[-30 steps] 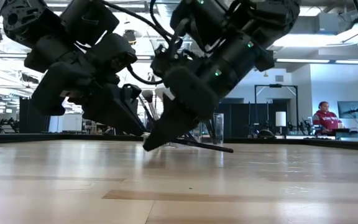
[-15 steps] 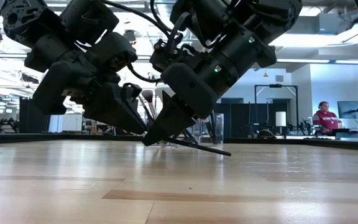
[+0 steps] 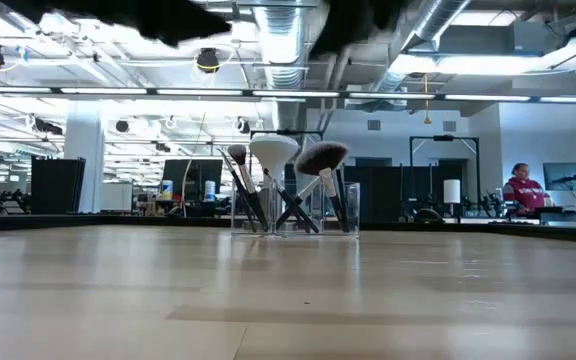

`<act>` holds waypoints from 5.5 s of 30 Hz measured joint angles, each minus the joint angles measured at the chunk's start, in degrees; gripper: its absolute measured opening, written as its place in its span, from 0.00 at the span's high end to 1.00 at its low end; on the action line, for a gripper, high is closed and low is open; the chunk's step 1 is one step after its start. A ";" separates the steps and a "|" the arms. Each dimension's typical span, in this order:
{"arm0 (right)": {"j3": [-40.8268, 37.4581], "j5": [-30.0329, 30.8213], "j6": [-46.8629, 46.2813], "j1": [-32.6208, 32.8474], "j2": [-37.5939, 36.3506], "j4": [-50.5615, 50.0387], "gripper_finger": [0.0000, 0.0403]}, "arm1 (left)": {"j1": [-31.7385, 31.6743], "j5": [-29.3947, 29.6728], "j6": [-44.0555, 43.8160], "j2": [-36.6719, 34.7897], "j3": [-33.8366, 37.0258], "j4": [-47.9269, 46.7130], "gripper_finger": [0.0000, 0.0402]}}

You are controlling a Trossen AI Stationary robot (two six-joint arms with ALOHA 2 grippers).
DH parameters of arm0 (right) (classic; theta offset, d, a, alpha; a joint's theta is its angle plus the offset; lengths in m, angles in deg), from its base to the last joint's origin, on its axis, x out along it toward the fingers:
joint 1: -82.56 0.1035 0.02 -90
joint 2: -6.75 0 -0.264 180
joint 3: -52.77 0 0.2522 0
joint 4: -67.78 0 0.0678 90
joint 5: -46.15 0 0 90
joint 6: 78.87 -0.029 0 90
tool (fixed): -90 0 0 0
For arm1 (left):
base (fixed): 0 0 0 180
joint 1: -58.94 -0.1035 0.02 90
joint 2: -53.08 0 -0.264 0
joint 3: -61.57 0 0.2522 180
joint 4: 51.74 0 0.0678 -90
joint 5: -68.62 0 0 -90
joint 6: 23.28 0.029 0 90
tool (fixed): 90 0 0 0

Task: Put items in baskets/containers
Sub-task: Put the black eyeshadow brush into the transparent storage organizer, then return to Home Position

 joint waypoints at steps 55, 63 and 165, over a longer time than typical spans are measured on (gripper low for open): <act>-34.50 -48.93 3.72 -33.04 14.97 101.27 0.81 | -8.81 -0.19 -1.70 -5.68 7.39 0.71 0.89; -40.50 -52.98 7.23 -28.06 -13.24 84.19 0.81 | -7.38 9.60 -1.71 -13.02 7.31 -6.84 0.89; -67.81 -40.95 15.72 -13.04 -93.87 15.42 1.00 | -4.37 -9.66 -13.55 -57.65 30.34 -6.90 0.98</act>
